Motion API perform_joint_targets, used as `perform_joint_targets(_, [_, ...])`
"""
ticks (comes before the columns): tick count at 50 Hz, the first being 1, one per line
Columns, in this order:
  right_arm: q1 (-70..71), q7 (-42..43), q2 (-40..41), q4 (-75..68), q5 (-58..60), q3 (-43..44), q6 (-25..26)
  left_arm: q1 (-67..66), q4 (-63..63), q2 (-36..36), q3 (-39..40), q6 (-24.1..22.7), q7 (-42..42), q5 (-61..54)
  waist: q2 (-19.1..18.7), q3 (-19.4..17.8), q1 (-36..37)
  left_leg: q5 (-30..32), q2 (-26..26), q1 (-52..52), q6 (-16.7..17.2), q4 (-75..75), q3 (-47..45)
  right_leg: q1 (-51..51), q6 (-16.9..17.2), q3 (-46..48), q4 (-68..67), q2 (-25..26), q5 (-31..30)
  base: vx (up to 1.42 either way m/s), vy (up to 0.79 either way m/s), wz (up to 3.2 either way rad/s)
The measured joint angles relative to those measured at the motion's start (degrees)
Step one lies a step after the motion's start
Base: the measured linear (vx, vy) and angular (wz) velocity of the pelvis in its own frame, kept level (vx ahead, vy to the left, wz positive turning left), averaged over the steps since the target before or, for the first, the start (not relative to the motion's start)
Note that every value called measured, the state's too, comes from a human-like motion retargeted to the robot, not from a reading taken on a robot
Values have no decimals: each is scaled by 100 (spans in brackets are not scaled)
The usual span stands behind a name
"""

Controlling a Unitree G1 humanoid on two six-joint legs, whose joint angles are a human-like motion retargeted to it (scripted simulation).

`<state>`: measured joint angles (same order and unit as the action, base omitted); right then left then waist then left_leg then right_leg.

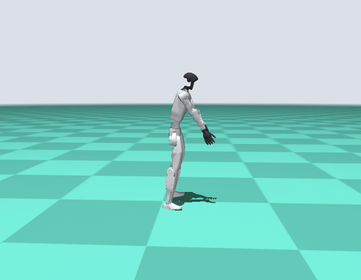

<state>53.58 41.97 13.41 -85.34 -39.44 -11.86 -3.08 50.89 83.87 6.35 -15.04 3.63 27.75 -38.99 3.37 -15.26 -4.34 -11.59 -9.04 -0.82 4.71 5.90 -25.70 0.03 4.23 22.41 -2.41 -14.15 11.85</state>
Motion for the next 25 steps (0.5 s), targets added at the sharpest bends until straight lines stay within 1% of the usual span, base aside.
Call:
perform_joint_targets(2, [718, 31, -184, 23, -297, -86, 36, 704, -4, -182, -359, 123, 82, -215, -48, 298, 6, -39, -9, 50, -19, 58, 10, 75, 1, 18, -27, -10, 46, 7, 0, 3])
perform_joint_targets(5, [1937, 147, -677, 258, -616, -414, 32, 1959, -207, -483, -972, 137, 240, -624, -159, 758, 95, -93, -31, 109, -7, 161, 33, 202, 26, 67, -38, -13, 94, 8, 0, 7])
perform_joint_targets(8, [3241, 283, -1307, 879, -718, -758, -68, 3374, -686, -949, -1495, -57, 408, -879, -195, 1098, 179, -150, -49, 159, 9, 257, 57, 338, 72, 126, -5, -11, 120, 10, 0, 8])
perform_joint_targets(10, [4151, 443, -1773, 1507, -760, -1009, -254, 4390, -1147, -1325, -1848, -204, 501, -960, -188, 1182, 221, -191, -60, 195, -6, 316, 77, 437, 67, 158, 34, -5, 129, 10, 0, 9])
perform_joint_targets(13, [5249, 644, -2436, 2511, -475, -1349, -513, 5674, -1953, -1864, -2328, -547, 670, -788, -177, 1321, 299, -232, -67, 268, 21, 347, 93, 570, 115, 211, 83, 2, 143, 12, -1, 8])
perform_joint_targets(15, [5992, 767, -2891, 2998, -335, -1632, -606, 6535, -2355, -2076, -2591, -683, 818, -677, -153, 1347, 412, -264, -73, 319, 26, 359, 102, 650, 112, 239, 108, 8, 165, 13, -1, 6])
perform_joint_targets(17, [6566, 836, -3158, 3218, -269, -1904, -657, 7151, -2561, -2260, -2847, -771, 916, -635, -136, 1487, 462, -288, -78, 372, 57, 356, 98, 713, 139, 259, 122, 13, 188, 14, -1, 2])
perform_joint_targets(20, [7352, 944, -3420, 3249, -360, -2356, -696, 7919, -2623, -2451, -3201, -879, 1021, -843, -115, 1672, 512, -325, -92, 426, 97, 357, 87, 777, 170, 280, 141, 26, 224, 14, -1, 1])
perform_joint_targets(25, [7938, 999, -3674, 3225, -534, -3028, -808, 8392, -2732, -2628, -3600, -1166, 950, -1359, -67, 2069, 610, -378, -102, 509, 124, 344, 42, 853, 210, 280, 186, 39, 268, 12, -1, -6])
